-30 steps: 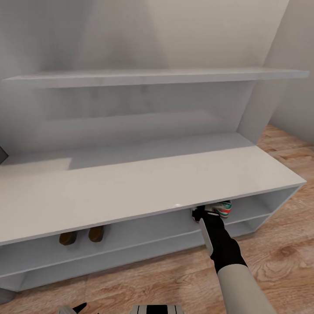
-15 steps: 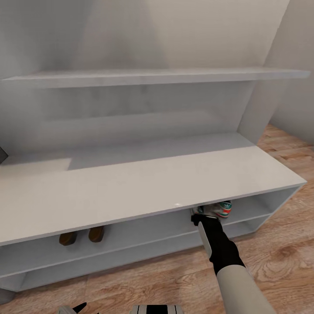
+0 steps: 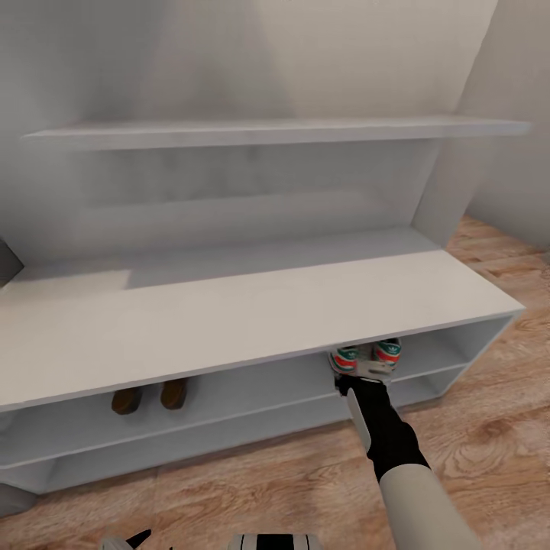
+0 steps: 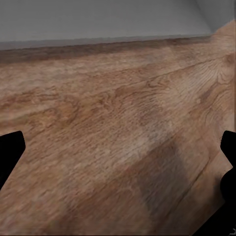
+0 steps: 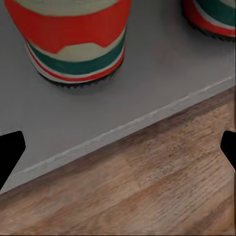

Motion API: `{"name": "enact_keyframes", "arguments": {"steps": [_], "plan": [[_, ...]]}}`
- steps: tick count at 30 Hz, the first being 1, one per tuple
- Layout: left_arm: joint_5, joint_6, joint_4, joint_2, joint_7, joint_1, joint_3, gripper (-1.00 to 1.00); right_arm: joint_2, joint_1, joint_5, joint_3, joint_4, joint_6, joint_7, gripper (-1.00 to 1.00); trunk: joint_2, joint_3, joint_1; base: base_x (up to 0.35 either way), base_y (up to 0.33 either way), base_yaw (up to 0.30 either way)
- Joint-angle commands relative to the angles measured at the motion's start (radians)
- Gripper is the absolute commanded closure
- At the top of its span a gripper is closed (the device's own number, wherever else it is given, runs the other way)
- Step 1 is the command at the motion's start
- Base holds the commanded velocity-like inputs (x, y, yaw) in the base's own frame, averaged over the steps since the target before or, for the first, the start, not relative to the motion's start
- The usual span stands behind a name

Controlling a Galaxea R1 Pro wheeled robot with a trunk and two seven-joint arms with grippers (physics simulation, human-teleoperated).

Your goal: Pick up the two gym shoes and the two sandals from the corridor floor and place them onto the hallstand (shoe rack) in the corridor, making sure they are on the rack and not on the floor. Arrange them so the two gym shoes are next to each other and the two sandals are next to each other.

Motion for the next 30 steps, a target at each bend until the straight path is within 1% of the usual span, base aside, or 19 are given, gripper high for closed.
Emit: {"name": "enact_keyframes", "arguments": {"steps": [1,30], "plan": [[0.001,-0.005,0.001,0.0,-0.004,-0.001,0.002,-1.0,0.001,0.0,0.007,-0.002,-0.001,0.006,0.002,-1.0,0.0,-0.001,-0.001,-0.306,0.0,0.0],[-0.001,-0.004,0.001,0.0,-0.003,-0.001,0.004,-1.0,0.001,0.0,0.007,0.0,-0.001,0.006,0.002,-1.0,0.0,-0.001,-0.001,-0.332,0.0,0.0]]}}
